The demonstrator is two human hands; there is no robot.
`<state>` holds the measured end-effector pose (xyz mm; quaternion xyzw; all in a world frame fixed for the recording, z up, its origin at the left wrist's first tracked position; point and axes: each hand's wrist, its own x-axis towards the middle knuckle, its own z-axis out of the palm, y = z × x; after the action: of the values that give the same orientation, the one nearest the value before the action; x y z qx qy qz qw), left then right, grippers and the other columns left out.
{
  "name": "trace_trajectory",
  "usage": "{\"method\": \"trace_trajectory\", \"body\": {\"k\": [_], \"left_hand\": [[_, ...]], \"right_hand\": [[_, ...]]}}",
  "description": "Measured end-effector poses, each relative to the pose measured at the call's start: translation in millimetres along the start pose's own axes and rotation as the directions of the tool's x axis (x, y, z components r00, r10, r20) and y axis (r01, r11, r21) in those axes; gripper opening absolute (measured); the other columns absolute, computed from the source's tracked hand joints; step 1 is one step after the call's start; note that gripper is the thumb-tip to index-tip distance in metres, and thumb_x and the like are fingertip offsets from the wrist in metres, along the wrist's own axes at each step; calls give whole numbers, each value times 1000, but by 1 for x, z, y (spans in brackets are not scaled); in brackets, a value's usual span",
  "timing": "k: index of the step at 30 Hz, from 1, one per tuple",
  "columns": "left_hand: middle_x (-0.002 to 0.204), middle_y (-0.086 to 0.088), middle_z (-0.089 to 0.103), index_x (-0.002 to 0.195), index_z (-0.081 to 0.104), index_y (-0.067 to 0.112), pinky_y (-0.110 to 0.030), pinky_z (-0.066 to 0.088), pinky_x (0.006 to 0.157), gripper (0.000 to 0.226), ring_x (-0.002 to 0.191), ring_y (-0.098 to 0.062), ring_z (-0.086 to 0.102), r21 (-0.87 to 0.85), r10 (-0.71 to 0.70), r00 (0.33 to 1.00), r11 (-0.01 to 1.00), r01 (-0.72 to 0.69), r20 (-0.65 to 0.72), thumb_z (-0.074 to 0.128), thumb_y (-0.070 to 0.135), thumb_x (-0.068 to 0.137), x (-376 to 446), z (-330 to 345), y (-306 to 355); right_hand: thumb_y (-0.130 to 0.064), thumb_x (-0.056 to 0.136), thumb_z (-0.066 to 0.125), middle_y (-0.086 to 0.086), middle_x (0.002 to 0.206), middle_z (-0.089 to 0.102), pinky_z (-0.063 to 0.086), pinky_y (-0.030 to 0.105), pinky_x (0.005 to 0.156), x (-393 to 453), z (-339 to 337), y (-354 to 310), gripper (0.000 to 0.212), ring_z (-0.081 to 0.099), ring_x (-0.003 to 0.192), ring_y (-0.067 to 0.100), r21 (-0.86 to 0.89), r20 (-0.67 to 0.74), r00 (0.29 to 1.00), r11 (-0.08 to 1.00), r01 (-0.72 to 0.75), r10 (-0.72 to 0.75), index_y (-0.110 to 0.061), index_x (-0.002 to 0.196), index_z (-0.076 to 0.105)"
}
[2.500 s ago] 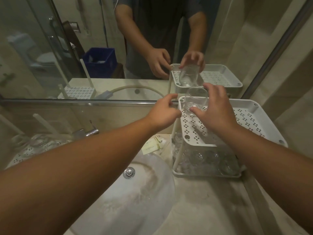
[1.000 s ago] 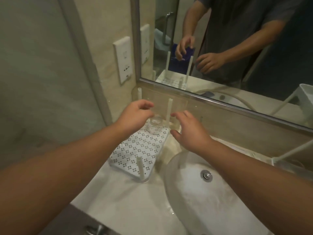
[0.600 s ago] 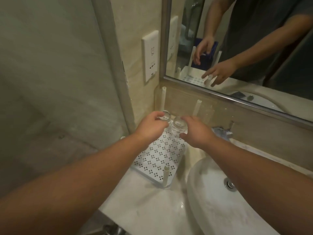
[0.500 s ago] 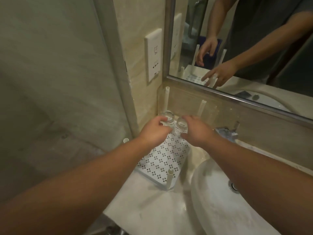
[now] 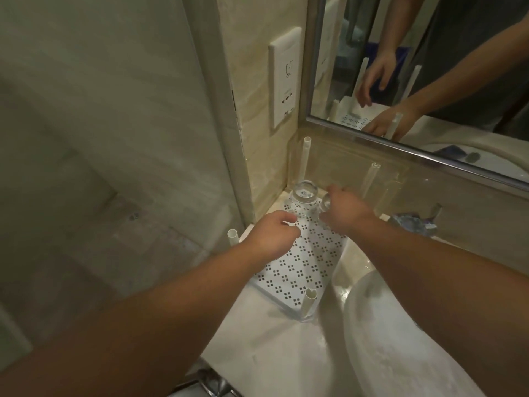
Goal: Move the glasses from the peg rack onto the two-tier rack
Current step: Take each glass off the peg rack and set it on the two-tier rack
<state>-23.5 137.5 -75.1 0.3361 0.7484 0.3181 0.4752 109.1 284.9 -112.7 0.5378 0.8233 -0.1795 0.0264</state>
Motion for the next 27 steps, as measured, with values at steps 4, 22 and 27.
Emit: {"method": "trace_trajectory", "body": {"k": [4,22,27], "left_hand": [[93,4,66,111,60,33,-22,48,60,22,79,-11,65,-29,-35,999,999,35,3,59,25,91,-1,1,-2],[100,-3,67,108,68,17,-32,52,69,22,81,-20,67,-329,-189,975,919,218,120,61,30,92,-30,19,3],[94,-5,71,104,72,12,-35,52,73,45,81,-26,67,-489,-227,952,819,301,204,49,50,97,-45,24,8]], "right_hand": [[-31,82,74,13,123,51,50,35,81,-3,3,0,56,60,103,33,21,4,1000,1000,4,-4,-17,129,46],[-43,77,69,5,104,62,41,29,63,-60,-45,-30,49,60,86,26,-28,-178,975,991,129,-132,-23,119,54],[-43,80,67,4,103,58,36,29,64,-85,-75,-50,46,53,80,22,-5,-251,948,980,199,-194,-24,119,51]]}}
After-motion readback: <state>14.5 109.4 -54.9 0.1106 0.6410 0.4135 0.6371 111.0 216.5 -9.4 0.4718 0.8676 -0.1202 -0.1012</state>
